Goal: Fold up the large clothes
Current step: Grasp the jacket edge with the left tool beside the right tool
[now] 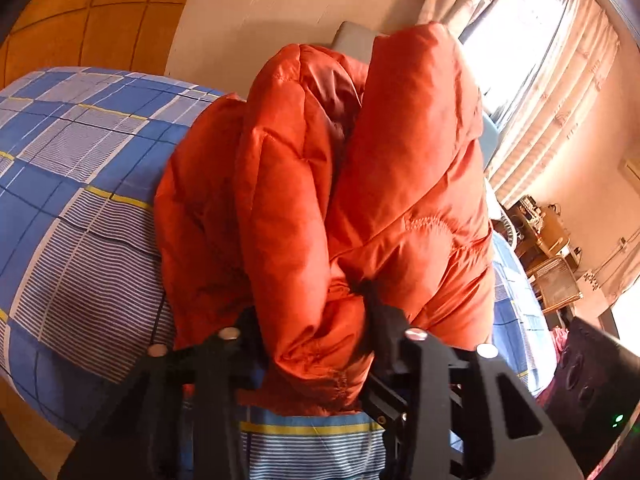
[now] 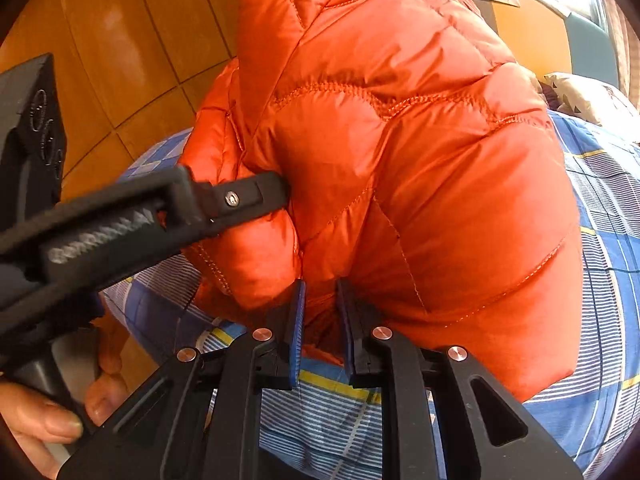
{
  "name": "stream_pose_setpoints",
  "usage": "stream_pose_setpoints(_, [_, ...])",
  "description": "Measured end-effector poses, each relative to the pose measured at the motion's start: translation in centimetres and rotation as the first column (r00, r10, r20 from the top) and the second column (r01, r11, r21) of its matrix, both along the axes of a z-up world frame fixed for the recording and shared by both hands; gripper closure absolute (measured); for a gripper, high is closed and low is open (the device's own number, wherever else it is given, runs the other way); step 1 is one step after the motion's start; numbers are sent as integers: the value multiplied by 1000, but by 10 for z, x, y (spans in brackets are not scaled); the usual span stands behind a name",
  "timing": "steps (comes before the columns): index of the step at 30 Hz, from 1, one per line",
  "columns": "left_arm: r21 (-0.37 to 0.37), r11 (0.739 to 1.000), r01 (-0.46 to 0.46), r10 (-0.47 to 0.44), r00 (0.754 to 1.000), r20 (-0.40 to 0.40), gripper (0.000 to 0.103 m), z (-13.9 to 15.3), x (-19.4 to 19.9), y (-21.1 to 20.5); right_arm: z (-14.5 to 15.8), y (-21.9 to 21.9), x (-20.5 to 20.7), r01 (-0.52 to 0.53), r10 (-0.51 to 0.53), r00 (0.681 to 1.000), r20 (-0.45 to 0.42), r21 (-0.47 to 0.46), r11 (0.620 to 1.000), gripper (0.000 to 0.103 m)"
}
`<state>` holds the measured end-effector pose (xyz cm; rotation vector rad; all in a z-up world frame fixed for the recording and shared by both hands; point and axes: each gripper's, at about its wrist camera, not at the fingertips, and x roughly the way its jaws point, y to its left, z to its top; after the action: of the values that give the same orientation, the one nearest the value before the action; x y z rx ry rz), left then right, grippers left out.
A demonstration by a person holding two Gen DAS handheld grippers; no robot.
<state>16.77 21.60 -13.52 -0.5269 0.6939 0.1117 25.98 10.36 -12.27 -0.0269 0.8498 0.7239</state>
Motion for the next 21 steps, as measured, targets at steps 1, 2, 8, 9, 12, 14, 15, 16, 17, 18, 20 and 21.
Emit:
stream_pose_setpoints(1, [13, 1000, 1, -1, 1000, 0, 74, -1, -1, -1, 0, 3, 0, 11, -11, 1000, -1, -2, 1000, 86])
stream_pose_setpoints(2, [11, 1000, 1, -1, 1000, 5, 77, -3, -2, 1, 0, 4, -2, 35, -35, 999, -5, -1, 999, 86])
stream_pose_setpoints(8, [-8, 999, 41, -40, 999, 15, 83, -11, -2, 9, -7, 8, -12, 167, -166, 986, -24, 29, 985, 86])
stream_pose_setpoints(9, [-10, 999, 46, -46, 999, 17, 83, -12, -1, 10, -8, 9, -14, 195, -194, 981, -20, 33, 980, 86])
stream_pose_setpoints(12, [-1, 998, 63, -63, 998, 13, 83, -14, 2, 11, -13, 11, -19, 263, -262, 965, -19, 57, 963, 86])
stream_pose_setpoints(14, [2, 997, 74, -74, 997, 5, 83, -16, 4, 12, -17, 15, -23, 306, -306, 952, -9, 65, 950, 86])
stream_pose_setpoints(15, [5, 997, 81, -81, 997, 3, 83, -16, 4, 13, -18, 17, -24, 322, -322, 947, -9, 70, 944, 86])
stream_pose_setpoints(16, [15, 996, 89, -89, 996, 3, 83, -16, 6, 14, -19, 20, -26, 337, -338, 941, -4, 72, 939, 86])
stream_pose_setpoints(17, [30, 994, 102, -102, 995, 2, 83, -16, 7, 14, -21, 22, -26, 351, -351, 936, -7, 76, 933, 86])
stream_pose_setpoints(18, [30, 994, 109, -109, 994, 0, 83, -17, 8, 16, -21, 22, -27, 358, -358, 934, -10, 78, 931, 86])
stream_pose_setpoints(20, [34, 992, 120, -120, 993, -2, 83, -19, 11, 20, -22, 27, -30, 368, -369, 929, 10, 71, 927, 86])
stream_pose_setpoints(21, [43, 991, 126, -126, 992, -3, 83, -19, 11, 20, -24, 30, -32, 374, -376, 927, 23, 64, 925, 86])
